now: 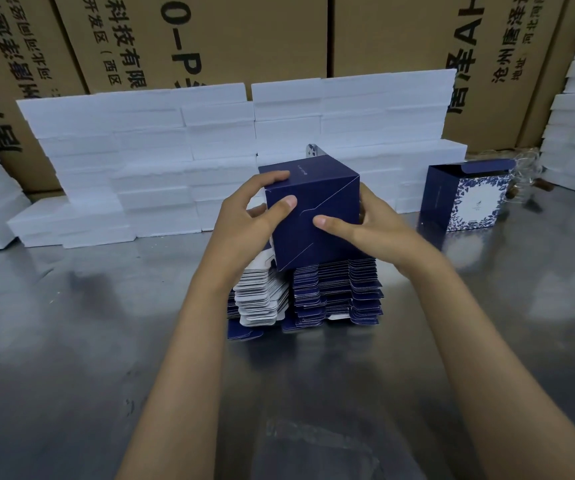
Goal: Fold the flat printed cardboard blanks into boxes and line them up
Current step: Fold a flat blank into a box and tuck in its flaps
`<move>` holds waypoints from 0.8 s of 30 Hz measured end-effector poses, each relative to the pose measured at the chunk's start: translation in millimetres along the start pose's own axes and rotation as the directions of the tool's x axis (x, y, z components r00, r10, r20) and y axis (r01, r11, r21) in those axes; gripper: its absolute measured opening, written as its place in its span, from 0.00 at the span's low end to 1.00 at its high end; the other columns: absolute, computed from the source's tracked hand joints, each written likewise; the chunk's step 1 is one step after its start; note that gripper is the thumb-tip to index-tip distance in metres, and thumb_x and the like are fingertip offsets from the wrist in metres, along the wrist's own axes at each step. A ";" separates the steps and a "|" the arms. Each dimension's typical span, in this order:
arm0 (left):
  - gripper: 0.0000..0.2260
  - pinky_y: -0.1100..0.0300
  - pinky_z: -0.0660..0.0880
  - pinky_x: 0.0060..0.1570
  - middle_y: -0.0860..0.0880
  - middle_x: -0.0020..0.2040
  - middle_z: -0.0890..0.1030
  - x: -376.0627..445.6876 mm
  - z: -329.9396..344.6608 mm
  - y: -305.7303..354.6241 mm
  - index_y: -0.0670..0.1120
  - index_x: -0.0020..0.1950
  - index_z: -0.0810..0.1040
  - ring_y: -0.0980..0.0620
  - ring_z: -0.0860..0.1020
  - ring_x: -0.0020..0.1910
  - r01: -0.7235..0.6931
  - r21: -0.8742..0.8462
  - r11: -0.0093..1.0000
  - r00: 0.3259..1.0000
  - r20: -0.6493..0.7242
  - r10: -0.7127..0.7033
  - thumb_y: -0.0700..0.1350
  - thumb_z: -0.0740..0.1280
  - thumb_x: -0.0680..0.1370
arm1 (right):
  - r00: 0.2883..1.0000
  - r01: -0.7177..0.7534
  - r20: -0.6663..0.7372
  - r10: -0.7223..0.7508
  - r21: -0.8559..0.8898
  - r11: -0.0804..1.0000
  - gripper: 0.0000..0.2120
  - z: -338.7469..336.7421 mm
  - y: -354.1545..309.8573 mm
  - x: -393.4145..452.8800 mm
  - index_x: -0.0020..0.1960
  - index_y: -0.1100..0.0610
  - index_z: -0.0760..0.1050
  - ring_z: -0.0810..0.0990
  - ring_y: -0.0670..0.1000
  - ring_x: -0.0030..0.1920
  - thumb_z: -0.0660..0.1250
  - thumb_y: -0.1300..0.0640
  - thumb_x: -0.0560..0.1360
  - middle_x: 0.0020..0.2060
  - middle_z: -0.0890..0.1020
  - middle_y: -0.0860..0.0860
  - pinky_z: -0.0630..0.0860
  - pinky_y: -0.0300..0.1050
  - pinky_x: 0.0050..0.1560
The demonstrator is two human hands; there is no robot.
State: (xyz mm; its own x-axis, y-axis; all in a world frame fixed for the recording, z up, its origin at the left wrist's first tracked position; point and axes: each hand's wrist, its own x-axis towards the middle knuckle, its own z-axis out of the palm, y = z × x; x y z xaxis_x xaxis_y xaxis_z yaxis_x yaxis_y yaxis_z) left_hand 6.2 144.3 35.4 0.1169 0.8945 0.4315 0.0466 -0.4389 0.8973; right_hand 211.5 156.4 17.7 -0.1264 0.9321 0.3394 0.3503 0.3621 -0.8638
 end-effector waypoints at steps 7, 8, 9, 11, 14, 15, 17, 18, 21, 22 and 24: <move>0.13 0.64 0.81 0.44 0.66 0.52 0.83 -0.1 1.5 0.6 0.55 0.64 0.80 0.56 0.84 0.49 -0.017 0.050 0.999 1.000 -0.009 0.018 0.43 0.69 0.80 | 0.980 -0.013 -0.201 -0.013 -0.124 0.992 0.23 14.0 2.7 3.0 0.70 0.45 0.70 0.80 0.44 0.58 0.73 0.48 0.77 0.57 0.81 0.40 0.77 0.44 0.60; 0.13 0.62 0.82 0.48 0.65 0.53 0.82 0.1 1.8 0.3 0.56 0.64 0.80 0.56 0.84 0.50 -0.021 0.058 0.998 1.000 -0.010 0.021 0.44 0.69 0.80 | 0.971 -0.021 -0.239 -0.016 -0.152 0.988 0.23 16.3 2.8 3.6 0.69 0.46 0.70 0.80 0.46 0.57 0.72 0.48 0.77 0.56 0.81 0.41 0.76 0.45 0.59; 0.13 0.60 0.82 0.50 0.65 0.55 0.82 0.3 1.9 0.2 0.56 0.64 0.80 0.55 0.84 0.51 -0.022 0.064 0.998 1.000 -0.013 0.022 0.44 0.70 0.80 | 0.965 -0.024 -0.263 -0.021 -0.167 0.986 0.23 17.3 2.8 3.8 0.69 0.46 0.71 0.79 0.47 0.57 0.72 0.48 0.77 0.56 0.81 0.41 0.76 0.46 0.59; 0.13 0.60 0.81 0.52 0.66 0.54 0.82 0.5 1.5 0.0 0.56 0.63 0.80 0.55 0.84 0.52 -0.022 0.067 0.998 1.000 -0.016 0.023 0.44 0.70 0.80 | 0.965 -0.022 -0.262 -0.024 -0.170 0.985 0.23 17.0 3.3 4.1 0.69 0.47 0.70 0.79 0.47 0.58 0.72 0.47 0.77 0.56 0.81 0.41 0.76 0.45 0.58; 0.13 0.61 0.82 0.50 0.67 0.50 0.83 0.9 1.6 0.1 0.55 0.64 0.80 0.55 0.84 0.50 -0.015 0.046 0.999 1.000 -0.013 0.016 0.43 0.69 0.80 | 0.979 -0.011 -0.203 -0.019 -0.146 0.989 0.25 13.5 3.1 2.7 0.71 0.45 0.69 0.79 0.44 0.58 0.73 0.46 0.76 0.57 0.80 0.39 0.74 0.39 0.54; 0.13 0.61 0.82 0.49 0.67 0.50 0.83 1.2 1.6 0.0 0.55 0.64 0.80 0.56 0.84 0.50 -0.017 0.043 0.999 1.000 -0.010 0.017 0.43 0.69 0.80 | 0.981 -0.007 -0.191 -0.018 -0.132 0.991 0.26 12.6 2.7 2.2 0.71 0.45 0.69 0.79 0.44 0.58 0.73 0.46 0.76 0.58 0.80 0.39 0.74 0.37 0.53; 0.13 0.62 0.82 0.46 0.68 0.49 0.83 1.4 1.5 0.1 0.55 0.64 0.80 0.58 0.84 0.49 -0.018 0.041 0.999 1.000 -0.006 0.018 0.43 0.69 0.80 | 0.985 -0.005 -0.170 -0.014 -0.108 0.994 0.27 10.8 1.5 1.6 0.72 0.45 0.68 0.79 0.44 0.59 0.73 0.46 0.76 0.60 0.80 0.40 0.75 0.37 0.55; 0.14 0.63 0.81 0.45 0.68 0.50 0.83 1.5 1.3 -0.2 0.55 0.64 0.80 0.58 0.84 0.49 -0.019 0.040 0.999 1.000 -0.009 0.019 0.44 0.69 0.80 | 0.989 -0.006 -0.150 -0.008 -0.095 0.995 0.28 9.9 0.7 1.4 0.73 0.45 0.68 0.79 0.44 0.60 0.73 0.46 0.76 0.61 0.80 0.41 0.76 0.38 0.56; 0.16 0.63 0.80 0.53 0.67 0.61 0.79 3.1 1.2 -1.2 0.62 0.68 0.76 0.64 0.81 0.55 -0.026 0.078 0.997 1.000 -0.015 0.027 0.53 0.69 0.80 | 0.999 -0.032 -0.044 0.032 -0.003 0.999 0.27 4.2 -1.8 -0.5 0.72 0.44 0.68 0.81 0.38 0.58 0.74 0.45 0.76 0.61 0.80 0.39 0.78 0.36 0.56; 0.17 0.63 0.79 0.54 0.66 0.65 0.76 3.0 1.9 -0.3 0.66 0.69 0.72 0.66 0.79 0.58 -0.011 0.071 0.997 1.000 -0.024 0.013 0.58 0.67 0.80 | 0.998 -0.052 -0.017 0.052 0.038 0.998 0.27 1.0 -3.7 -1.7 0.70 0.43 0.69 0.81 0.35 0.56 0.74 0.42 0.75 0.60 0.80 0.37 0.77 0.33 0.53; 0.17 0.63 0.78 0.53 0.65 0.65 0.74 5.2 2.4 -0.7 0.69 0.69 0.68 0.63 0.77 0.60 0.049 -0.017 0.999 0.994 -0.095 -0.051 0.65 0.61 0.80 | 0.993 -0.117 0.002 0.118 0.093 0.989 0.31 -5.1 -9.2 -3.9 0.71 0.39 0.70 0.80 0.34 0.56 0.69 0.29 0.71 0.61 0.80 0.35 0.76 0.36 0.56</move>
State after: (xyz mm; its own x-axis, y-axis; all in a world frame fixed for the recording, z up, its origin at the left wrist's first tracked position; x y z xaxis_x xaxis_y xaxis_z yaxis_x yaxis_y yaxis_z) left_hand 9.2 149.1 36.8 0.0197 0.9196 0.3925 0.0351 -0.3929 0.9189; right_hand 213.4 149.4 26.2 -0.0862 0.9682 0.2348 0.2744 0.2497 -0.9286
